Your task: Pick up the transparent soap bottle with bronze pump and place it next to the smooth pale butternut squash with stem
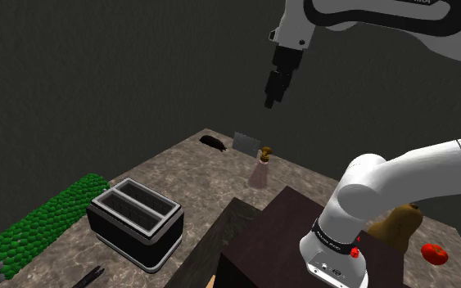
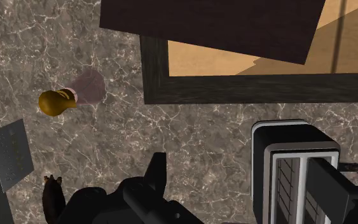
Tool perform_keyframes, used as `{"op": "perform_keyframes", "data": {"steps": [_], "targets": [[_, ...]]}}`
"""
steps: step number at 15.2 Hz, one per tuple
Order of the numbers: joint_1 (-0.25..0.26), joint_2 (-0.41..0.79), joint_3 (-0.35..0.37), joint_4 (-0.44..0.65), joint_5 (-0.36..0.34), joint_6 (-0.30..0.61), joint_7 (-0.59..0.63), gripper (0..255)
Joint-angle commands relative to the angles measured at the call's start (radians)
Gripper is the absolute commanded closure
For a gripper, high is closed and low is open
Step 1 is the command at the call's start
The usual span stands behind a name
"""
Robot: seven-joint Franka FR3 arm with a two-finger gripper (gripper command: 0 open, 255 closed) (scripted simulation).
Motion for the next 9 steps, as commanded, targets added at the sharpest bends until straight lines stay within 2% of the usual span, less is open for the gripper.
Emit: {"op": "perform_keyframes", "data": {"steps": [1, 9], "targets": [[0.0, 0.0, 0.0, 0.0, 0.0, 0.0, 0.0, 0], [-0.07, 0.141, -0.11, -0.065, -0.043, 0.175, -0.058, 0]]}}
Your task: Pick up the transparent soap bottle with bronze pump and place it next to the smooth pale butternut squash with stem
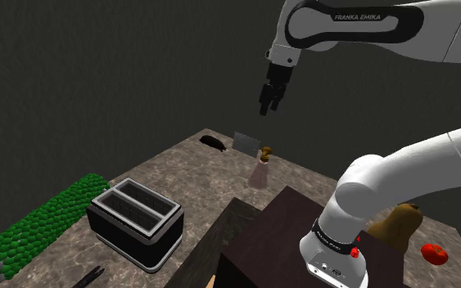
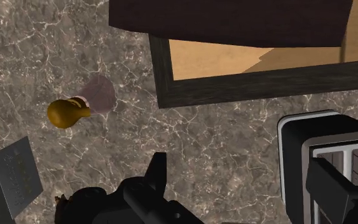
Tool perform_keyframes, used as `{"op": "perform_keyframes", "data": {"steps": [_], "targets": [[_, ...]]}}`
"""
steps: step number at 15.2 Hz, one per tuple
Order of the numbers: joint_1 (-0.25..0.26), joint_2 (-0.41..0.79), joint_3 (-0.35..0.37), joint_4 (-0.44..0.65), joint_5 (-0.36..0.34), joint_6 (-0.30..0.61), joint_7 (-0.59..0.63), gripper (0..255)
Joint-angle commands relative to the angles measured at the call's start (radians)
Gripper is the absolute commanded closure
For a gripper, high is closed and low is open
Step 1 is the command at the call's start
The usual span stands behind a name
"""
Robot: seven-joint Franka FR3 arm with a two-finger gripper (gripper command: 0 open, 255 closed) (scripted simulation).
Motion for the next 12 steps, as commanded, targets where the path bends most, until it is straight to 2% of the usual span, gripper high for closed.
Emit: {"op": "perform_keyframes", "data": {"steps": [1, 12], "targets": [[-0.017, 0.048, -0.028, -0.008, -0.009, 0.048, -0.015, 0], [-0.096, 0.341, -0.178, 0.015, -0.013, 0.271, -0.105, 0]]}}
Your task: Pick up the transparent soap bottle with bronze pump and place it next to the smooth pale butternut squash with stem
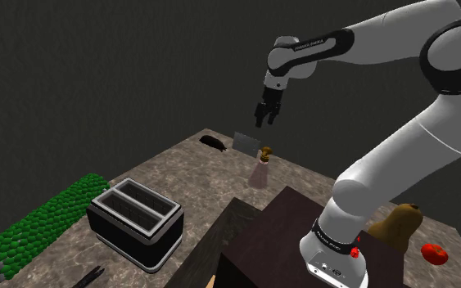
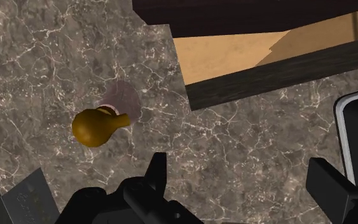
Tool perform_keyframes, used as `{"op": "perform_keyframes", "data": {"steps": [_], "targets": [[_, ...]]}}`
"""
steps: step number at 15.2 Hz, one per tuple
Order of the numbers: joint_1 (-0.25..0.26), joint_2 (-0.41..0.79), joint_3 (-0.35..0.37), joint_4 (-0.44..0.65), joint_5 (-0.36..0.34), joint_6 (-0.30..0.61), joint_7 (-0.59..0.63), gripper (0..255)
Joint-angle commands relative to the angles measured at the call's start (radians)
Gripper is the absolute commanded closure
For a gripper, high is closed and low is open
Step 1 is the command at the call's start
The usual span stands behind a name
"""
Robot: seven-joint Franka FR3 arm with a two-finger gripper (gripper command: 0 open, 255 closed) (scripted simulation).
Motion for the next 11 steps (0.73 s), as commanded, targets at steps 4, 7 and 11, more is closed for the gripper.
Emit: {"op": "perform_keyframes", "data": {"steps": [4, 7, 11], "targets": [[-0.031, 0.152, -0.064, 0.047, 0.027, 0.08, -0.052, 0], [-0.05, 0.252, -0.098, 0.085, 0.057, 0.123, -0.088, 0], [-0.081, 0.391, -0.133, 0.149, 0.111, 0.168, -0.142, 0]]}}
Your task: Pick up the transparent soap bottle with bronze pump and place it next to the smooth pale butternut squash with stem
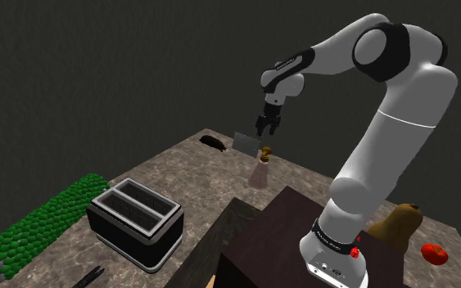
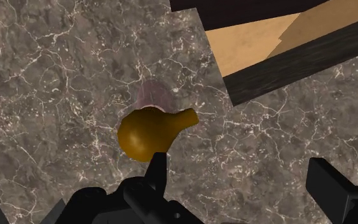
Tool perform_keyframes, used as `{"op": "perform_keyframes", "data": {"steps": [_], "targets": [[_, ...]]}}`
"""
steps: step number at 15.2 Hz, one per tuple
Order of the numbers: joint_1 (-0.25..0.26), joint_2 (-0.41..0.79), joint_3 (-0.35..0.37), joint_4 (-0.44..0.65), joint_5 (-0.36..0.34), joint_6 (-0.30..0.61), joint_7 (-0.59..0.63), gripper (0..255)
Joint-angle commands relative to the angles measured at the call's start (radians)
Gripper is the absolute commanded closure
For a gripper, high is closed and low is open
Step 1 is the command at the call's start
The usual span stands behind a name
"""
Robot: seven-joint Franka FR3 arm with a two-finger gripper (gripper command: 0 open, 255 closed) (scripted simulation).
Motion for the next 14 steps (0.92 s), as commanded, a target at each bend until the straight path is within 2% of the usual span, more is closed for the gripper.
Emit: {"op": "perform_keyframes", "data": {"steps": [1, 7, 14], "targets": [[-0.018, 0.07, -0.016, 0.032, 0.03, 0.022, -0.029, 0], [-0.089, 0.286, -0.036, 0.162, 0.128, 0.055, -0.106, 0], [-0.096, 0.334, -0.022, 0.135, 0.158, 0.126, -0.125, 0]]}}
